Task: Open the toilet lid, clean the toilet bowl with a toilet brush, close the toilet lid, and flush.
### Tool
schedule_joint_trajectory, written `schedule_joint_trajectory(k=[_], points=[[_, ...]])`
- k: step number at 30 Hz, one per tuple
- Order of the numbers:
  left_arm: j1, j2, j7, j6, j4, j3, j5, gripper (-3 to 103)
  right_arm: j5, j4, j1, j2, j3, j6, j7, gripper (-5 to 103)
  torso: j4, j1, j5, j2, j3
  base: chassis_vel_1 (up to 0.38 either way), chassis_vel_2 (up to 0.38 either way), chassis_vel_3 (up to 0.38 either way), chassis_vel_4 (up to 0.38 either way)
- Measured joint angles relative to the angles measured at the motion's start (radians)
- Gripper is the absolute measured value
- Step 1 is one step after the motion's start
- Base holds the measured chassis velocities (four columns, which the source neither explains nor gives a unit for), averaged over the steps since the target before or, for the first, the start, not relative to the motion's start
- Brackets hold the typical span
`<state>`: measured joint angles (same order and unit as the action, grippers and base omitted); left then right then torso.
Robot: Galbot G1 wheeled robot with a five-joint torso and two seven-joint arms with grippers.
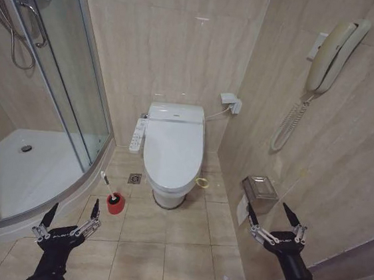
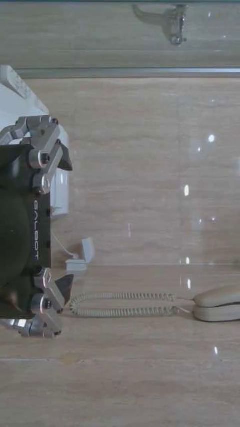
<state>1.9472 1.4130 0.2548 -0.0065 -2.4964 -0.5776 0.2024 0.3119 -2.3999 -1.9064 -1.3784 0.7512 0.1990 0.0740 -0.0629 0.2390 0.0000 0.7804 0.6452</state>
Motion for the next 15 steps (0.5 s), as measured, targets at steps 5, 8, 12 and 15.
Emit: schedule_joint_trajectory(k=[5,8,12,15], points=[[0.0,0.0,0.0,0.0,0.0,0.0,0.0,100,0.0,-0.004,-0.004,-0.001,0.0,0.0,0.007,100,0.0,0.0,0.0,0.0,0.0,0.0,0.0,0.0,0.0],[0.0,0.0,0.0,0.0,0.0,0.0,0.0,100,0.0,-0.005,-0.006,-0.001,0.001,0.0,0.009,100,0.0,0.0,0.0,0.0,0.0,0.0,0.0,0.0,0.0],[0.0,0.0,0.0,0.0,0.0,0.0,0.0,100,0.0,-0.005,-0.007,-0.001,0.0,0.001,0.012,100,0.0,0.0,0.0,0.0,0.0,0.0,0.0,0.0,0.0],[0.0,0.0,0.0,0.0,0.0,0.0,0.0,100,0.002,-0.005,-0.007,-0.001,-0.002,0.001,0.02,100,0.0,0.0,0.0,0.0,0.0,0.0,0.0,0.0,0.0]])
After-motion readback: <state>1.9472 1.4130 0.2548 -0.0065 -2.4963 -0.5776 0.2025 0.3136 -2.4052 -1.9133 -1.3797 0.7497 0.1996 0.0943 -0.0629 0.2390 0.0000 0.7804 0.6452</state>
